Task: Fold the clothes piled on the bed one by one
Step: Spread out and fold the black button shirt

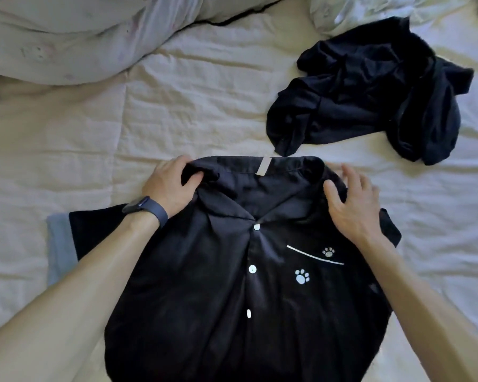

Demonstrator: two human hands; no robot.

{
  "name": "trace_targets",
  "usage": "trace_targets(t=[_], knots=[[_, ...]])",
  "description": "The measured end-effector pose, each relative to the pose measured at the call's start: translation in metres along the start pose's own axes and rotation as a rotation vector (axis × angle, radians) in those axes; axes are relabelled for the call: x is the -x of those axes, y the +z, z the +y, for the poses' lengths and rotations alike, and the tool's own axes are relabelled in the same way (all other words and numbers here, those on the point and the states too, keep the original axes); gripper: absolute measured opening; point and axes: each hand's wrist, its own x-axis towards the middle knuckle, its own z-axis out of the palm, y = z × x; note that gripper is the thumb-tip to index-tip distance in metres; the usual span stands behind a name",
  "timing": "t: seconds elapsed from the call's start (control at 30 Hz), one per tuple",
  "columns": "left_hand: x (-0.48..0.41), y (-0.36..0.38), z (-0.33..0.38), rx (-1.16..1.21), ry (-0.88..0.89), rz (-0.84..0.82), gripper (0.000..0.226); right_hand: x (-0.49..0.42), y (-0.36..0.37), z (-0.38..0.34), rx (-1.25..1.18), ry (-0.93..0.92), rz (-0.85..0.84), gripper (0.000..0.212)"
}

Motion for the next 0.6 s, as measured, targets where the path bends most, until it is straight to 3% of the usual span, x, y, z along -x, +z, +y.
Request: trace_targets(t=[0.07,0.2,0.3,0.47,0.53,0.6], knots=[[0.0,0.0,0.001,-0.058,-0.001,0.019,0.021,-0.011,0.001,0.007,0.039,-0.082,-0.051,0.045],[-0.01,0.001,0.022,0.129,-0.171,0.106,0.03,-0.025,0.004,0.01,0.061,-0.177,-0.023,0.025],[-0.027,-0.003,0.042,0.119,-0.133,0.105,0.034,-0.039,0.0,0.011,-0.004,-0.156,0.03,0.017],[-0.069,-0.022,0.04,-0.037,-0.048,0.177,0.041,-0.07,-0.013,-0.001,0.082,-0.349,0.334,0.022],[-0.076,-0.02,0.037,-0.184,-0.008,0.136,0.048,-0.074,-0.01,0.0,0.147,-0.369,0.239,0.026],[-0.07,-0.014,0.04,-0.274,-0.005,0.102,0.062,-0.068,-0.006,0.006,0.189,-0.246,0.115,0.037]])
